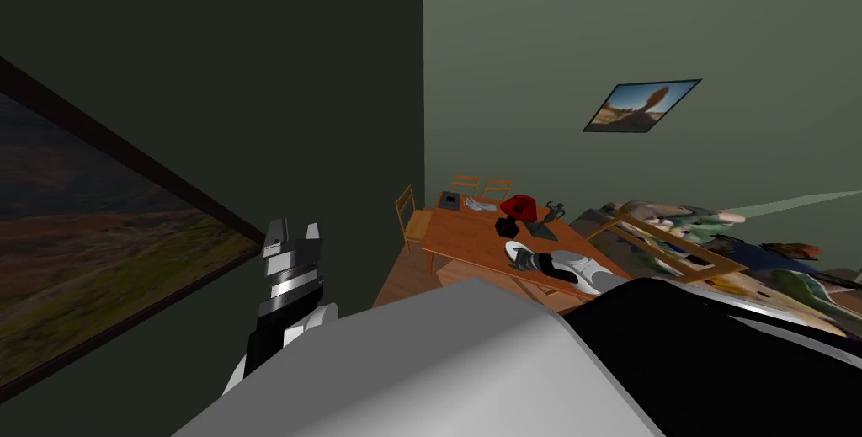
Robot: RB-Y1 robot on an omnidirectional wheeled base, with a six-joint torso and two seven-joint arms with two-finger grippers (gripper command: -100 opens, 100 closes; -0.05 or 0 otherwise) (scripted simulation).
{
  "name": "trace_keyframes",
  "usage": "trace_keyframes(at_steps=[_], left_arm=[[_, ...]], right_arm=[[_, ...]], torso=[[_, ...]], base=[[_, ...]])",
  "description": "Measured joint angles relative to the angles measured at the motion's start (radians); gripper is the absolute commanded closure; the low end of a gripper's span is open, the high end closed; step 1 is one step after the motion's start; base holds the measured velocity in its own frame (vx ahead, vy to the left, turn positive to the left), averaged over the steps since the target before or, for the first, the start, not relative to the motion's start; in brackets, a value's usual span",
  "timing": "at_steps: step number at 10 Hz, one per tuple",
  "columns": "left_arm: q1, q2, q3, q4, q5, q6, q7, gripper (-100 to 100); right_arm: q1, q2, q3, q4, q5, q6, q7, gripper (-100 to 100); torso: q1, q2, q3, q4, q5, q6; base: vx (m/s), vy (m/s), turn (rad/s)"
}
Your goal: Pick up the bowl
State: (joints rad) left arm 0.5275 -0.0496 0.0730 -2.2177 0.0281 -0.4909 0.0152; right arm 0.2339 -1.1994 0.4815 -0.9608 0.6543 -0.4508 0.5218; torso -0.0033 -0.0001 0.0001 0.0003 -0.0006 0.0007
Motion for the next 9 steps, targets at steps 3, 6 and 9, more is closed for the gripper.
trace_keyframes(at_steps=[3,6,9], left_arm=[[0.000,0.000,0.000,0.000,0.000,0.000,0.000,0],[0.000,0.000,0.000,0.000,0.000,0.000,0.000,0],[0.000,0.000,0.000,0.000,0.000,0.000,0.000,0]], right_arm=[[-0.014,-0.038,0.087,0.076,0.037,-0.015,0.013,-100],[-0.005,-0.041,0.120,0.106,0.049,-0.014,0.026,-100],[-0.025,-0.016,0.159,0.173,0.065,-0.042,0.045,-100]], torso=[[-0.002,0.000,0.000,0.000,-0.001,0.000],[0.001,-0.001,0.000,0.000,0.000,0.001],[0.000,-0.001,0.000,0.000,0.000,0.000]], base=[[0.011,-0.076,0.123],[0.014,-0.027,0.032],[0.011,-0.025,0.050]])
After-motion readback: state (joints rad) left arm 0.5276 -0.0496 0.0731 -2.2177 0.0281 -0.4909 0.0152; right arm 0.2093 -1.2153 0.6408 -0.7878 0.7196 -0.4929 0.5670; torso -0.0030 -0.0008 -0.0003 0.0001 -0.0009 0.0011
